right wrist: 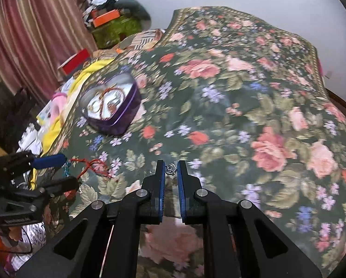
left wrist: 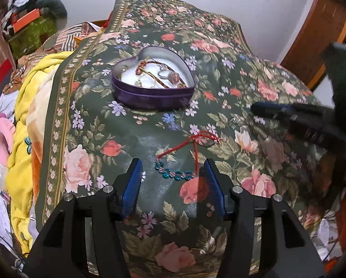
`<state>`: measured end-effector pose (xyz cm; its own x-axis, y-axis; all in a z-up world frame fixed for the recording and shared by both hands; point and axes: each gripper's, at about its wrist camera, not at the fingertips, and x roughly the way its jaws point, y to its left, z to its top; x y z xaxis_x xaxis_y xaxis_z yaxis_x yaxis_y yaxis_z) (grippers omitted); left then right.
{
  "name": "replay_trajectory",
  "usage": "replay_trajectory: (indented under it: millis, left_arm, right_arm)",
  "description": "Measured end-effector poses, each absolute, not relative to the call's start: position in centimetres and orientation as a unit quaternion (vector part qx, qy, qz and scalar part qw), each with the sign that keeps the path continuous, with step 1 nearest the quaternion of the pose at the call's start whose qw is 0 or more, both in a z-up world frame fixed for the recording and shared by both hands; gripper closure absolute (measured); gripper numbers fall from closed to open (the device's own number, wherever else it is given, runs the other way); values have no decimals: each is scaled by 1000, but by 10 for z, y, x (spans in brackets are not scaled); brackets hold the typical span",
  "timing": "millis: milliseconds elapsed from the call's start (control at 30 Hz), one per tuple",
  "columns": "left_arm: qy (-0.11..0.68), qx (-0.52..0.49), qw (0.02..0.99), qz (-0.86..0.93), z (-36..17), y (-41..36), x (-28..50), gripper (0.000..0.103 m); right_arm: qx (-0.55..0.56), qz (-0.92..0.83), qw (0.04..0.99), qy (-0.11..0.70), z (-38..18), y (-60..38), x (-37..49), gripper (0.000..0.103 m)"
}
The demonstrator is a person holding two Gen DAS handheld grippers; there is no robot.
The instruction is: Organize jewelry
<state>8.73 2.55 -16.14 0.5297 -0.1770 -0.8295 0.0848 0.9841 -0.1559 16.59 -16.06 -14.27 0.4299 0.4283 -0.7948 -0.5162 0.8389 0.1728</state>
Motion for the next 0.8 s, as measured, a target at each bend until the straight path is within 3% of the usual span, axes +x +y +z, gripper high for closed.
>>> replay_trajectory:
  millis: [167, 333, 633, 700, 800]
  left_arm:
    - [472, -31, 878, -66, -166, 20, 87, 51]
    - [469, -17, 880, -76, -167, 16, 85, 79]
    - [461, -14, 884, -75, -160, 13, 82, 93]
    - [456, -23, 887, -73, -156, 16, 83, 103]
    - [446, -45, 891, -75, -146, 25, 86, 103]
  right_arm:
    - [-34, 272, 851, 448, -136, -173, 167, 94]
    - [-30, 271, 853, 445, -133, -176, 167, 94]
    - [-28, 276, 857, 434, -124, -174, 165, 94]
    - [-26, 278, 859, 428, -119, -172, 167, 94]
    - [-25, 282, 862, 420, -112, -169, 169, 94]
